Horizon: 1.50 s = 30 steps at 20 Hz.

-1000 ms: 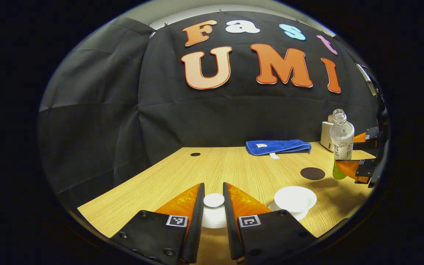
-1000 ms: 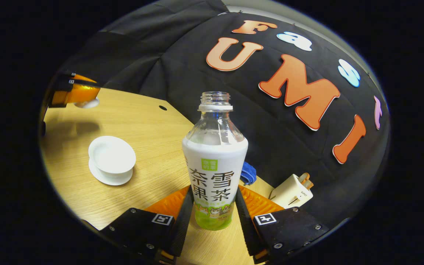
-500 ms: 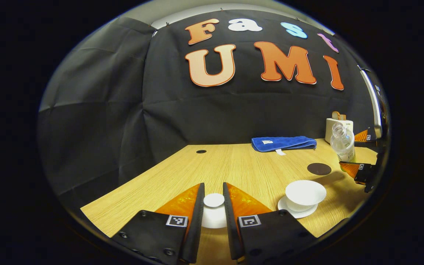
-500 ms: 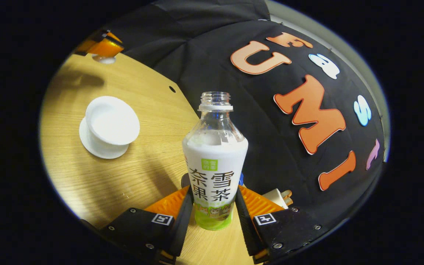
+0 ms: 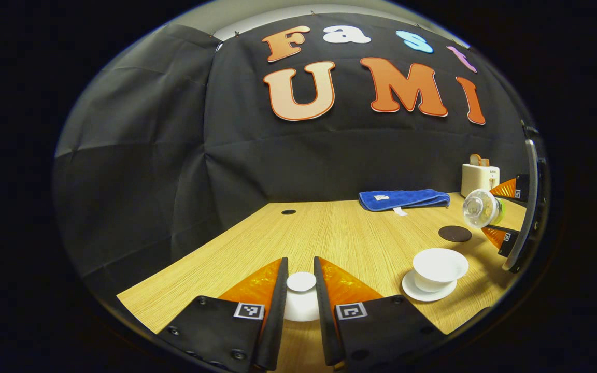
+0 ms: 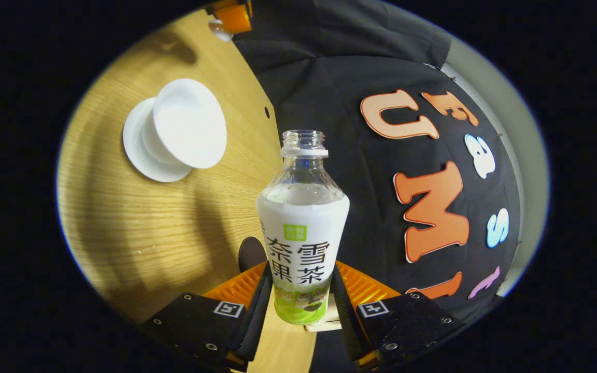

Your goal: Open the teacup lid with one hand, grasp the water bottle and pour water into the teacup with the other hand; after pouring, place the water bottle on the coaster and then close the teacup lid.

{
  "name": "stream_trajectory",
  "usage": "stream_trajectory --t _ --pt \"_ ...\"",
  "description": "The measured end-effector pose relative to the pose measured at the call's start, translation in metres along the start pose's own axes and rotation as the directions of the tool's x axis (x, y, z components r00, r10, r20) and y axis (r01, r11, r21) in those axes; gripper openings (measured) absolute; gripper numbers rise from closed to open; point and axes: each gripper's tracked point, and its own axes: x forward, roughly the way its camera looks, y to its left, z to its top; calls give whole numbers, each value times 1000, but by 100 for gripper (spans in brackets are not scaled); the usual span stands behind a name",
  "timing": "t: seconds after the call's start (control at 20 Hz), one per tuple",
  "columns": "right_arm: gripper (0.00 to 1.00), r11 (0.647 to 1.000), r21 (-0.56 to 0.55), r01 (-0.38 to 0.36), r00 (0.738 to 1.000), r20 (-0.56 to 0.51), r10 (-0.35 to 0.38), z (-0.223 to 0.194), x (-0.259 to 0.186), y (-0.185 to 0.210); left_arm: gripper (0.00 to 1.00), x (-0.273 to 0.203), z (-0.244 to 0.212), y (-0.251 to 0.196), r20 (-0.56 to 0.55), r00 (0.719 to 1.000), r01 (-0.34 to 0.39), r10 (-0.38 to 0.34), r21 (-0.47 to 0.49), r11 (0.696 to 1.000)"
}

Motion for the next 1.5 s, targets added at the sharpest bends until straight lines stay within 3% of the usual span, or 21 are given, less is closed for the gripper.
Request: stream_trajectory --t 0.35,0.45,1.0,1.15,1.5 --pt "66 980 -188 66 997 45 -59 8 8 -1 34 1 -1 8 -1 1000 3 -3 1 1000" --pt "66 979 -198 44 998 49 -35 9 10 8 36 1 -1 11 3 1000 2 -2 -1 1000" --pt "65 906 -378 190 979 144 -146 27 7 -16 36 -3 -5 21 2 1000 11 -11 12 1000" --pt "65 896 -400 195 977 159 -142 28 6 -15 34 -6 -3 23 8 1000 13 -13 14 1000" --pt "65 866 -446 227 970 183 -160 31 4 -24 38 -11 1 28 21 1000 13 -13 14 1000"
